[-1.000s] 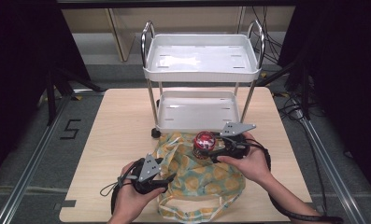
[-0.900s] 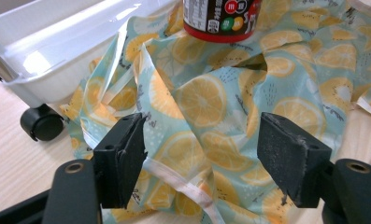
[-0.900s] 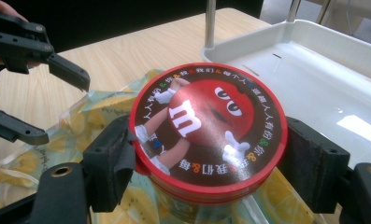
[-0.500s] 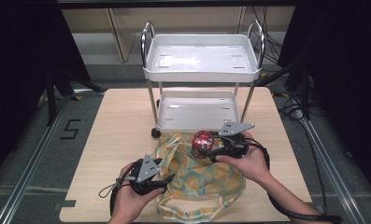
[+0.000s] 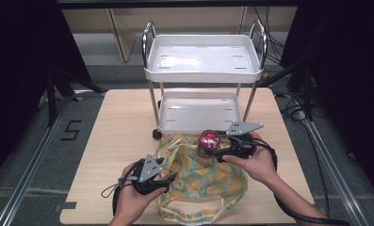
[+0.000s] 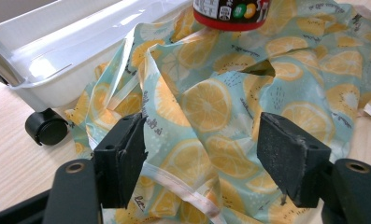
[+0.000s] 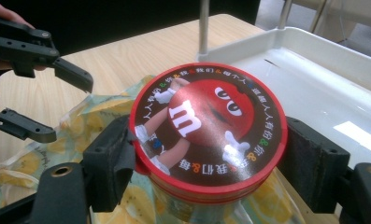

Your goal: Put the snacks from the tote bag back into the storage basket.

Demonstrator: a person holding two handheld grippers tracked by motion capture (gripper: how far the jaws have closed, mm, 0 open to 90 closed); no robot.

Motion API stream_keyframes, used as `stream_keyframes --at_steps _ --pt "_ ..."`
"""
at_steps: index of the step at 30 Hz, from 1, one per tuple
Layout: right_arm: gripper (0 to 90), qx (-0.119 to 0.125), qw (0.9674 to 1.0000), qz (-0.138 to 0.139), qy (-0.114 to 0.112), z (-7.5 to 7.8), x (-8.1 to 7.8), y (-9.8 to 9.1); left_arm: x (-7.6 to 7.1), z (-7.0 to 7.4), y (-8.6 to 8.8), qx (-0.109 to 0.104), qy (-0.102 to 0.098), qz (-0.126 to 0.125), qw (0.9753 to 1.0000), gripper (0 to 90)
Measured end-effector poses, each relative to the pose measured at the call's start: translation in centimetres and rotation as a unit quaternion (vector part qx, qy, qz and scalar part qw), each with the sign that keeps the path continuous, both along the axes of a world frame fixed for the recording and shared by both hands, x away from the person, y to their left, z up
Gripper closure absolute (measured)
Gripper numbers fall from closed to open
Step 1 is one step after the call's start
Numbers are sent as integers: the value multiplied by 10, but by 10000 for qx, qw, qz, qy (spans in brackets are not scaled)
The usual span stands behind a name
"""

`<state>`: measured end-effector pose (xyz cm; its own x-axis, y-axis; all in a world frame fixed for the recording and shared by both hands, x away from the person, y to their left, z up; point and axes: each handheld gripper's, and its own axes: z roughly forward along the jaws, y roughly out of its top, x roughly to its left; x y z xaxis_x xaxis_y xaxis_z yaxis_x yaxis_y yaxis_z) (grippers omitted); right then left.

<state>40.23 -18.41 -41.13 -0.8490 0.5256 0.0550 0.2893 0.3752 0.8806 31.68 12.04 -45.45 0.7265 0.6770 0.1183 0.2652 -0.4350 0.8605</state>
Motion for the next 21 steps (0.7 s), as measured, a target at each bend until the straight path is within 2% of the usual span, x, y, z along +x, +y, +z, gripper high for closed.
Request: stream_keyframes --at_steps 1,2,3,5,6,7,9,10,12,14,15,16,17,18,21 --pt "262 5 9999 -47 -95 0 1 -1 -1 -1 0 -84 45 12 10000 321" --pt "262 -26 10000 -7 -82 1 2 -2 0 -2 0 -5 -25 -58 10000 320" --pt "262 31 9999 -95 -97 0 2 -2 0 -2 0 -5 -25 -58 10000 321" --pt "262 11 9999 -77 -128 2 5 -4 0 -2 1 89 -10 -44 9999 321" --pt "262 51 9996 -126 -229 2 6 -3 0 -2 2 51 -10 -19 10000 323" --pt "262 34 9998 -183 -13 4 3 -4 0 -2 1 -45 25 36 10000 323" --pt "262 12 9999 -143 -9 4 4 -5 1 0 3 6 -61 21 10000 323" --pt "262 68 9998 -163 -106 4 4 -4 2 0 3 29 -49 16 10000 323" --pt "262 40 9998 -168 -28 4 4 -5 2 -1 2 -76 38 55 9999 324" --pt "262 31 9998 -181 -58 4 5 -6 2 -1 2 -73 47 56 9999 323" --pt "262 0 9999 -139 -64 5 6 -7 2 -1 3 -17 -20 23 10000 323" --pt "262 14 9995 -172 -273 5 8 -7 2 -1 3 -9 -56 33 10000 323" --pt "262 14 9994 -186 -304 6 8 -8 2 -1 3 -8 -65 36 10000 323" --pt "262 40 9997 -186 -160 7 7 -7 2 -1 4 -2 -54 62 10000 323" --pt "262 55 9996 -189 -214 8 8 -7 1 -1 4 -42 -21 138 9999 323"
